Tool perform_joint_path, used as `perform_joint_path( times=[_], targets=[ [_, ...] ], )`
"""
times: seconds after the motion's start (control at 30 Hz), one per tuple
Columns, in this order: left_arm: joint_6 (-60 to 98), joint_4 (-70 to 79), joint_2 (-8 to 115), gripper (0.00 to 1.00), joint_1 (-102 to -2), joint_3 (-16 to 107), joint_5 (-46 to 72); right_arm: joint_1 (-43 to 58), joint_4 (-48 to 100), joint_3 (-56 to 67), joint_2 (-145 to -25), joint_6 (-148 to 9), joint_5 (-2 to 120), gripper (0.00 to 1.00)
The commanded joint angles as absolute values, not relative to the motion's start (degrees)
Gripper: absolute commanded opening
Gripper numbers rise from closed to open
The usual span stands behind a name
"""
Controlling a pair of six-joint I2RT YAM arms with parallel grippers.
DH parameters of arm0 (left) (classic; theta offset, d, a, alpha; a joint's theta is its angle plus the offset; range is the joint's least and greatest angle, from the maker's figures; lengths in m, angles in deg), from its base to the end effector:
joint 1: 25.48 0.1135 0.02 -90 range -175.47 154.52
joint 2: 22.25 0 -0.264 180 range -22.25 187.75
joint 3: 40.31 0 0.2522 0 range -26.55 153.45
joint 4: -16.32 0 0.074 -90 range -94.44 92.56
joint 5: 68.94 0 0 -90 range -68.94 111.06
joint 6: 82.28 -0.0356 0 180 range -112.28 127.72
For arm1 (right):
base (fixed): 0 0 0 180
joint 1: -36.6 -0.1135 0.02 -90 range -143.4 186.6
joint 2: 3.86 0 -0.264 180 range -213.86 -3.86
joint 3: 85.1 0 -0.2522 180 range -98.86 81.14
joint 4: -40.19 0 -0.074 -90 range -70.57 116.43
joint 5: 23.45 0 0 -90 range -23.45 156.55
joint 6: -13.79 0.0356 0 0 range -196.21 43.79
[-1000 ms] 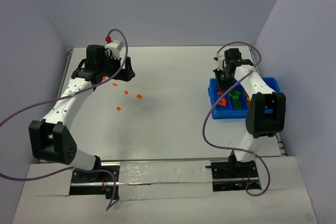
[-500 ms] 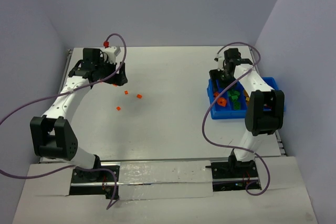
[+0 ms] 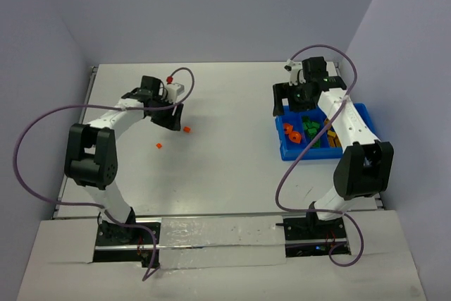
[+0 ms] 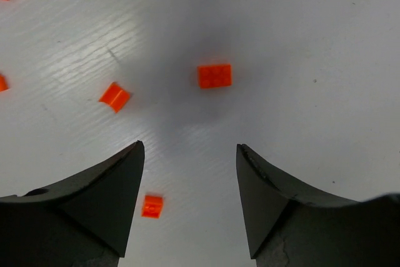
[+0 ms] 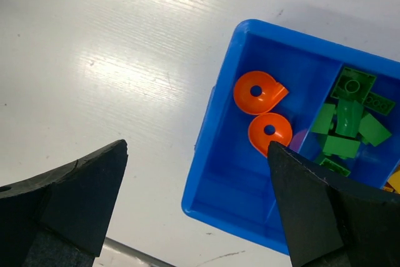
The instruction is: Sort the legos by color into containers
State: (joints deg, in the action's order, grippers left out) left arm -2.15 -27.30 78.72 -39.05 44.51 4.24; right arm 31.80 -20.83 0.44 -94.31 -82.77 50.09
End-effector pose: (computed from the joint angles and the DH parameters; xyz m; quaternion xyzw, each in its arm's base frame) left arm 0.3542 -0.0961 0.2091 0.2313 0.9274 -0.1494 0.2533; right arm 0.3305 0.0379 0.3044 -0.1344 0.9403 0.1329 0.2831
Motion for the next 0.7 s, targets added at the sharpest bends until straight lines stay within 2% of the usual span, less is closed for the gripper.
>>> perform_joint_path(
  times=[0.0,0.13,0.37,0.67],
  targets=[
    [3.46,-21.45,78.99,0.72,-44.98,45.07,11.20,31.41,-21.78,-2.57,-91.56,-81.02,49.20,1.00],
    [5.98,-21.17,81.98,0.74,-47.19,47.06,15.17,31.39,-21.64,-2.64,-90.75,-80.36,48.52,1.00],
    [6.40,-21.17,87.09,0.72,-48.68,50.55,20.35,31.33,-21.55,-1.92,-89.99,-79.90,47.92,1.00],
    [5.26,-21.56,89.14,0.67,-48.71,51.91,18.79,31.38,-20.94,-1.60,-90.45,-79.50,46.46,1.00]
  ],
)
